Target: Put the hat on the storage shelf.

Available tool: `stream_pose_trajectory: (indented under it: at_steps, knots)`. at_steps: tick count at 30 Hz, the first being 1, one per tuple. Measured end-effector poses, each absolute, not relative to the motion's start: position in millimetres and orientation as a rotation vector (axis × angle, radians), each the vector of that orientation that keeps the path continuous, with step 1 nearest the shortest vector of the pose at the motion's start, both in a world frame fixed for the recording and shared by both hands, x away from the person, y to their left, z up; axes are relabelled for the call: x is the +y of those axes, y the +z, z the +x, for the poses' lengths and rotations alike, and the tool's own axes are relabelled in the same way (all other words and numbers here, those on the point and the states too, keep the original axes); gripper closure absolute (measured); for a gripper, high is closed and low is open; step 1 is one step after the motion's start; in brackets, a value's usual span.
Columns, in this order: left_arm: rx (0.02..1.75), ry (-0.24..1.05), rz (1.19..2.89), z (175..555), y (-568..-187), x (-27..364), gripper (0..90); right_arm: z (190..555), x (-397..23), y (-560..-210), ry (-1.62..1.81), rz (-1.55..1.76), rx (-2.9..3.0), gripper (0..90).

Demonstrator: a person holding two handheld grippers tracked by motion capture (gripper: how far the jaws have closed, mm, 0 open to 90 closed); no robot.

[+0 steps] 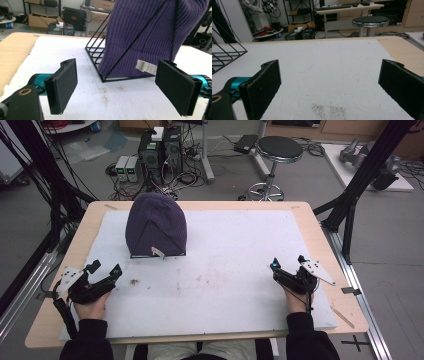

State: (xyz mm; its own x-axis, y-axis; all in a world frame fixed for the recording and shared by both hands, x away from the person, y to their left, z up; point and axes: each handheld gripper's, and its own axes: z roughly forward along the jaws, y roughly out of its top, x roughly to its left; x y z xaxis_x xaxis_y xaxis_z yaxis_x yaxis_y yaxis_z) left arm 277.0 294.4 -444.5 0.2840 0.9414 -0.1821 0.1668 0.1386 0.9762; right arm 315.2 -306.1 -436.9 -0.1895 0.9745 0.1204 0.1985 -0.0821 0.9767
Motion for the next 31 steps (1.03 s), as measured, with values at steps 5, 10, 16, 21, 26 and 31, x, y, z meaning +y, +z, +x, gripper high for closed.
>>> stream_pose_trajectory:
  at_steps: [5, 10, 16, 21, 26, 31]
  knots:
    - [1.154, 0.789, 1.316, 277.0, -444.6, 294.8, 18.3, 314.7, -311.1, -438.2, 1.358, 1.366, 1.441, 3.6]
    - [1.163, 0.764, 1.297, 278.3, -445.6, 297.0, 18.3, 315.9, -308.3, -439.5, 1.361, 1.353, 1.473, 3.6]
    - [1.156, 0.751, 1.301, 278.7, -445.8, 295.9, 18.5, 316.2, -305.5, -440.0, 1.355, 1.351, 1.502, 3.6]
    - [1.159, 0.745, 1.303, 278.9, -446.4, 296.1, 18.7, 317.1, -304.9, -441.2, 1.353, 1.352, 1.535, 3.6]
    - [1.163, 0.739, 1.3, 279.9, -447.3, 297.6, 18.8, 316.7, -304.6, -441.1, 1.35, 1.342, 1.541, 3.7]
    - [1.154, 0.739, 1.302, 280.2, -446.7, 296.7, 18.9, 316.0, -304.7, -440.4, 1.356, 1.335, 1.544, 3.7]
